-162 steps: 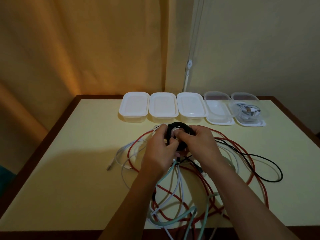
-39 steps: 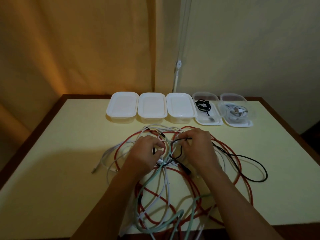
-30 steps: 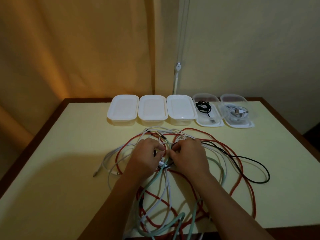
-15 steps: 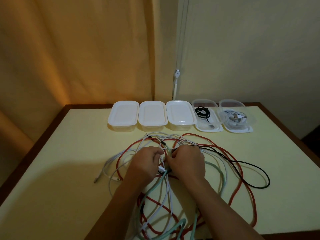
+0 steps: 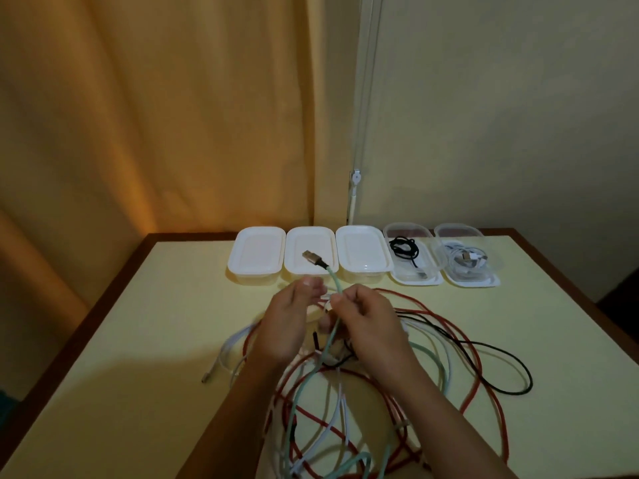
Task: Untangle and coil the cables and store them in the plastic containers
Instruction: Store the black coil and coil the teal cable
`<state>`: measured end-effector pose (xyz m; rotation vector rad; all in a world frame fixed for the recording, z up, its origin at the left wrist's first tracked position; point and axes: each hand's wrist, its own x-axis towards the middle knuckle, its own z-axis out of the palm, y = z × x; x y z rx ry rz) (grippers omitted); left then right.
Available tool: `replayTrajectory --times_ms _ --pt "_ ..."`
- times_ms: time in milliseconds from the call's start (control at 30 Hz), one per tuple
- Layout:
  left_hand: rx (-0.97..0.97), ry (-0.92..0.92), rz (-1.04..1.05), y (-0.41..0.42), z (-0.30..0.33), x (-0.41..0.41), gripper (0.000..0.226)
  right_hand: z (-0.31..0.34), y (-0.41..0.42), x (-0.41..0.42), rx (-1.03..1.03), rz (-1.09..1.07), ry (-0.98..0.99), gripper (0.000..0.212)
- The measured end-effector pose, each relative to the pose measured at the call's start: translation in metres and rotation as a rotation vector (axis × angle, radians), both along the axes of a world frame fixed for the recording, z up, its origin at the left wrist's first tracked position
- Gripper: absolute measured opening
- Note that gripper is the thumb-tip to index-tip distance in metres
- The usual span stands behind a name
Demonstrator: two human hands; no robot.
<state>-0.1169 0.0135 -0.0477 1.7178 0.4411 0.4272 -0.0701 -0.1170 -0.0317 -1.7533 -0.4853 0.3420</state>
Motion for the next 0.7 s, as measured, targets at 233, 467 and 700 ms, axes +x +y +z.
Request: replayTrajectory --times_ms 233,467,700 --pt "-0.083 -0.145 -0.068 -0.010 0.084 -0.031 0.038 0.028 0.002 -0.044 0.189 0.090 0.015 0.026" --pt "-0.533 -0.287 -0.112 -0.016 0.184 -0.061 0.034 0.053 -0.004 -0.076 0.209 0.293 -0.028 0.046" --pt "-0.449 -0.058 -0.462 -0.015 0.243 -0.116 0.035 0.132 -0.034 -0.052 -0.012 0.322 -0.246 0.041"
